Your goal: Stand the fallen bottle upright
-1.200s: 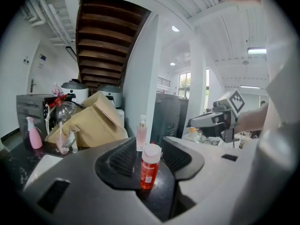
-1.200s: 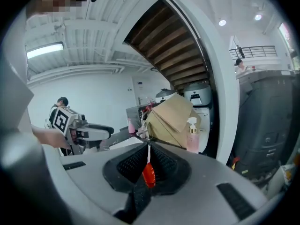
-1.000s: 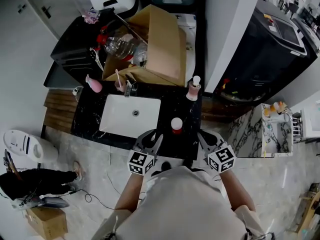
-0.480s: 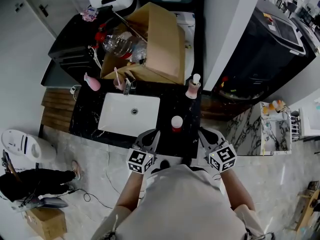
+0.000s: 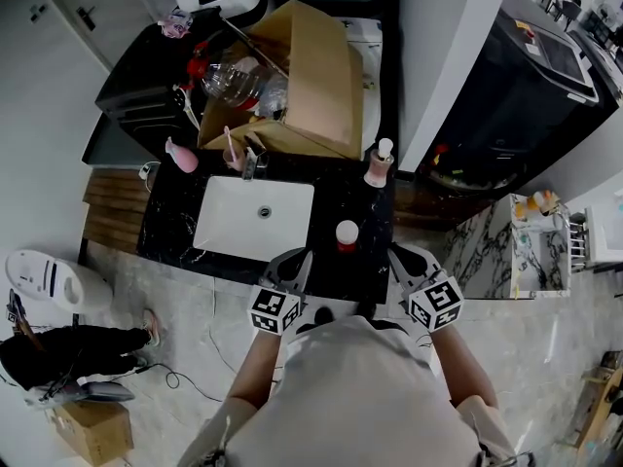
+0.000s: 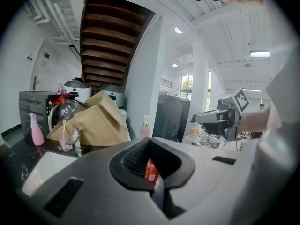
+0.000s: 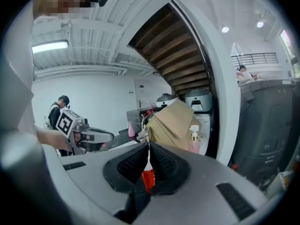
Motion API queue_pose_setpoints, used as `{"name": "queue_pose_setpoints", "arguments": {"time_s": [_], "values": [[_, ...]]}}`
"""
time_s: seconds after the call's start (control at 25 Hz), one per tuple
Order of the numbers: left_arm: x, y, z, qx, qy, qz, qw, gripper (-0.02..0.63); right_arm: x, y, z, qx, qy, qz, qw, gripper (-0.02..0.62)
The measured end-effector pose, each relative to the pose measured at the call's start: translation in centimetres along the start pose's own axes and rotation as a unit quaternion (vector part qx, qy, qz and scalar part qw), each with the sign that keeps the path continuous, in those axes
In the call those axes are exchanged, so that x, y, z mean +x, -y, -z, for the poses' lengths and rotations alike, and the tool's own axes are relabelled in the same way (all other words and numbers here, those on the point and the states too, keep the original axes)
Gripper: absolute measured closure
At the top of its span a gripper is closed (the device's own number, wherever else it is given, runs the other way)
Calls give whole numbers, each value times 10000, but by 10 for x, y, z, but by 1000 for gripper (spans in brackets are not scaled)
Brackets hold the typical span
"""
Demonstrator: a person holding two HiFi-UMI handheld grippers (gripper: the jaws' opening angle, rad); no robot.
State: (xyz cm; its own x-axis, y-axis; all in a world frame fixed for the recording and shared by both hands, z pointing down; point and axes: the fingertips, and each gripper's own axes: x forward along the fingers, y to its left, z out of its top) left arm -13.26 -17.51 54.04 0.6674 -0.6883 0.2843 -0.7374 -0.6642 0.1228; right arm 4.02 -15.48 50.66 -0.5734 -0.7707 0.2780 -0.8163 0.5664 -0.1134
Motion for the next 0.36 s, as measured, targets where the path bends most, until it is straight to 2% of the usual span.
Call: {"name": "queue_pose_setpoints", "arguments": {"time_s": [0.36], "values": [[2, 2, 5, -27, -62, 40, 10000, 598, 0, 0, 4, 22, -14, 11, 10000, 558]]}}
